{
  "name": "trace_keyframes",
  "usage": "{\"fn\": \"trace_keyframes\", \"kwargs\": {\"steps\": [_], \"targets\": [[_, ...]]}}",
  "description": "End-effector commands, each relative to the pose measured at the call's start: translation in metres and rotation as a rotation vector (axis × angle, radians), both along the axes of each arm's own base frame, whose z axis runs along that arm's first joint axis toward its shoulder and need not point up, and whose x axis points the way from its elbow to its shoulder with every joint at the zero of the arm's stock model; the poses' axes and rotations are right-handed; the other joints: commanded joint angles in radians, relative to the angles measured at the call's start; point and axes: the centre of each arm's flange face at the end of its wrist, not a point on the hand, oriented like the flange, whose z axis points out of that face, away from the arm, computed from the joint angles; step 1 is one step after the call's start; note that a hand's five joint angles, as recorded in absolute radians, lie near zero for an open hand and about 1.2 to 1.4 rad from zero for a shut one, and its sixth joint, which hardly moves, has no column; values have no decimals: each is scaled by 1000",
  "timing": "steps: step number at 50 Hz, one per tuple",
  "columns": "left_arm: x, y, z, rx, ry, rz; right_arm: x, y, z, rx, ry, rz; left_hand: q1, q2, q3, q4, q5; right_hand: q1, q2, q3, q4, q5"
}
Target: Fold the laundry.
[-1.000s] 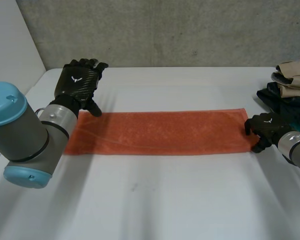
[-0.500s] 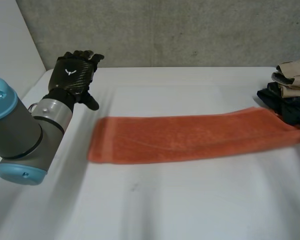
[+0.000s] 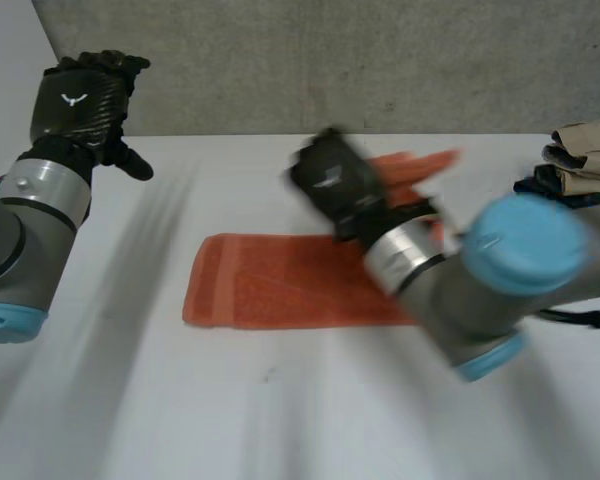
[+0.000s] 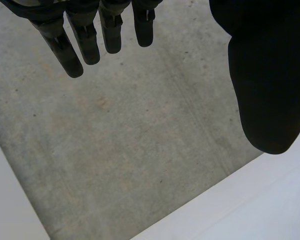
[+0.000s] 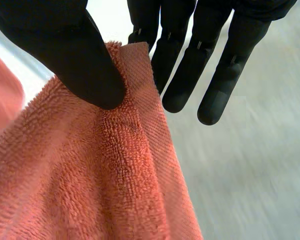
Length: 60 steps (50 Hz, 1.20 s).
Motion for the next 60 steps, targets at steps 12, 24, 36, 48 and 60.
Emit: {"fn": "trace_keyframes", "kwargs": {"steps": [12,24,36,48,60], "targets": [[11,-8,-9,41,1,18,61,39,-71,-7,247,57,-6,-27,-31,-21,-45,-933,-999,-1009,-1018,-1003],[-19,-4,-4,19,7,-65,-6,-12,-11,502,-139,-115,-6,-27,-31,-21,-45,-933,-999,-1009,-1018,-1003],[-102,15,-77,214,-98,-266,-69,-33,-41,740,-65,-333,-6,-27,-31,-21,-45,-933,-999,-1009,-1018,-1003],[-117,-3,-135,319,-396,-173,-85,-26,-57,690,13,-360,-6,-27,-31,-21,-45,-933,-999,-1009,-1018,-1003],[-109,-19,-161,431,-558,-95,-78,-16,-71,634,59,-346,-6,-27,-31,-21,-45,-933,-999,-1009,-1018,-1003]]}}
